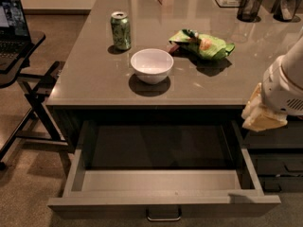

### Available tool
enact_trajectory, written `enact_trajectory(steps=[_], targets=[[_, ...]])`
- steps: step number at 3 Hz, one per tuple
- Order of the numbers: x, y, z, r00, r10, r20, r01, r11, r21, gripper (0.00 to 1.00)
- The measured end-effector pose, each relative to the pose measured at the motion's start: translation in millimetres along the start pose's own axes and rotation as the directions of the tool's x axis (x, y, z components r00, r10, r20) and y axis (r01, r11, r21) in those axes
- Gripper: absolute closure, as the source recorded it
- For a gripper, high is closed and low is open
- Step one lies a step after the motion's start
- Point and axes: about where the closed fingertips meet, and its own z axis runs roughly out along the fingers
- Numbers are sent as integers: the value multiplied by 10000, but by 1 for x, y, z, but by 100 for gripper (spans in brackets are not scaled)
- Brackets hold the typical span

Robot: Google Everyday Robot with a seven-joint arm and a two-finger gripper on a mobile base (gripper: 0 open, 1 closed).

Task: Close top drawer

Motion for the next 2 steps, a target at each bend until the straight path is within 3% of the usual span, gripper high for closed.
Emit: enact_trajectory(steps=[1, 2], targets=[[0, 0, 0, 10000, 0, 0, 0, 10000, 0, 88], [2, 1, 1, 10000, 12, -33, -12, 10000, 38, 100]])
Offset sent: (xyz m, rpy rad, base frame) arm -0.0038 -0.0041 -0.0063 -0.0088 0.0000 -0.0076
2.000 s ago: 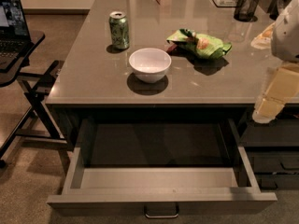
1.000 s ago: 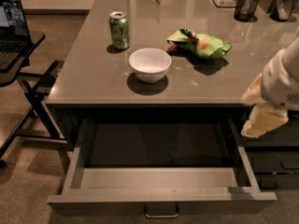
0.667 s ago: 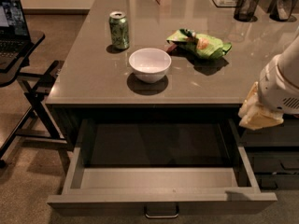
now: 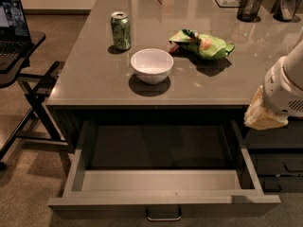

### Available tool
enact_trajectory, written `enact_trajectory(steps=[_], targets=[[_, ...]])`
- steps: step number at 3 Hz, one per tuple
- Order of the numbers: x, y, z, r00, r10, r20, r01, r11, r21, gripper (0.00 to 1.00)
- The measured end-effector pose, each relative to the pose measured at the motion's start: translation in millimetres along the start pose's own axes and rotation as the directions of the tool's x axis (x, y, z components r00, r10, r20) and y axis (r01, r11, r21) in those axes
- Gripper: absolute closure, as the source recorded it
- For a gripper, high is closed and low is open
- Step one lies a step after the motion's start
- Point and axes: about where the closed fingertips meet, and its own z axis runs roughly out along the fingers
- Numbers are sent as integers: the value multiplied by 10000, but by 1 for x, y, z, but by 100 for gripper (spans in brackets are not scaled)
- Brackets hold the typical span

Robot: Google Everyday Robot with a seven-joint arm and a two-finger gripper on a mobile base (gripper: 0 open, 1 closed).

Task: Close top drawer

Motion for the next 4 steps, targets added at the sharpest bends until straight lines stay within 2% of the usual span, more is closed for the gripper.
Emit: enact_trajectory(steps=[1, 3, 4], targets=[[16, 20, 20, 9998, -102, -148, 99, 9997, -229, 100], [76, 101, 63, 9984, -482, -311, 452, 9947, -924, 100], [91, 139, 72, 9921, -1228, -258, 1188, 9855, -1213, 100]])
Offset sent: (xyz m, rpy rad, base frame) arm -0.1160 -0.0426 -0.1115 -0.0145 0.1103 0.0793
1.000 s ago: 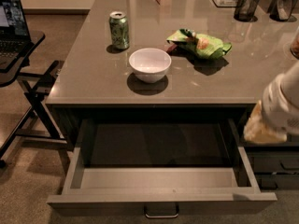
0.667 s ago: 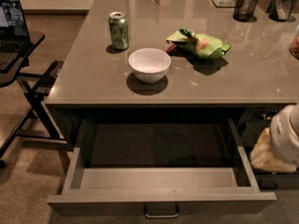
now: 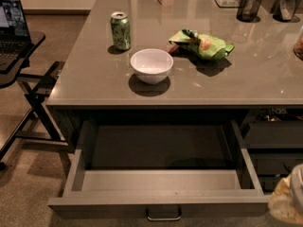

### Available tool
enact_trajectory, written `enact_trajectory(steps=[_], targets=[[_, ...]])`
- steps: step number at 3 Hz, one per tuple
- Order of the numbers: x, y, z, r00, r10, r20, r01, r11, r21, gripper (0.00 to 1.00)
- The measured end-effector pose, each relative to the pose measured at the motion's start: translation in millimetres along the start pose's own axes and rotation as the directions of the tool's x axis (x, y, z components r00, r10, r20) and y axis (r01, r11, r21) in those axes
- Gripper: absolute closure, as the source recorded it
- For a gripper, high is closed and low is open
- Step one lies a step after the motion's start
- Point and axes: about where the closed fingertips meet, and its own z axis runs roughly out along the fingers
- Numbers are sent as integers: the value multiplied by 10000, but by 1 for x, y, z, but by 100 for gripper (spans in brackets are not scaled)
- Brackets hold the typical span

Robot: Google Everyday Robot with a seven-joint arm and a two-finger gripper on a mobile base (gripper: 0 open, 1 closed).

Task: Close top drawer

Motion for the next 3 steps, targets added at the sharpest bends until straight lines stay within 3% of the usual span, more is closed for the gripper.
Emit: enact_trajectory(steps=[1, 2, 3], targets=[[2, 5, 4, 9990, -457, -15, 457, 9989, -103, 100], [2, 5, 4, 9989, -460, -15, 460, 9989, -106, 100], [-11, 26, 31, 9950, -994, 21, 993, 9935, -555, 100]])
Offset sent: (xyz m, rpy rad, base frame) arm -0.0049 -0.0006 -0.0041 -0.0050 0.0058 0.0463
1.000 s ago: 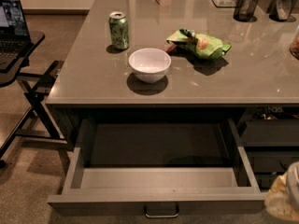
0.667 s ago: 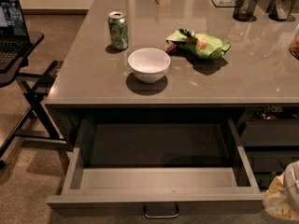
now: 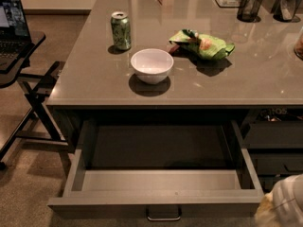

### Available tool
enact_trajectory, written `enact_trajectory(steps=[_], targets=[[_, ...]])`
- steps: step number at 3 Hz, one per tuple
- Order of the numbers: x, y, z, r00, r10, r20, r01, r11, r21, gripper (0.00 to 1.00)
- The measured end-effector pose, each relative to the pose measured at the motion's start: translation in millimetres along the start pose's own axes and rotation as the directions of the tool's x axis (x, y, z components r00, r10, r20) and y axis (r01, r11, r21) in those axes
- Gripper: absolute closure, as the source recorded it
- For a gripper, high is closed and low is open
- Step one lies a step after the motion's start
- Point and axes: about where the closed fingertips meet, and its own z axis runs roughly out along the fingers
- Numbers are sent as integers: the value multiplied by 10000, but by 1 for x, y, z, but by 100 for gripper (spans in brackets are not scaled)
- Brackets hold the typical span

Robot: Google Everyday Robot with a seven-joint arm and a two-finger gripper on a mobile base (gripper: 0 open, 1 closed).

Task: Close top drawer

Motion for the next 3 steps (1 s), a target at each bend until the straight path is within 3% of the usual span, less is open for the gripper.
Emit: enact_trajectory(steps=[1, 2, 3], targets=[[-19, 34, 55, 9980, -607, 163, 620, 9934, -969, 100], [-50, 48, 79, 9895, -1290, 655, 1358, 9844, -1116, 100], [-90, 76, 56, 9717, -1999, 1256, 2115, 9736, -865, 100]])
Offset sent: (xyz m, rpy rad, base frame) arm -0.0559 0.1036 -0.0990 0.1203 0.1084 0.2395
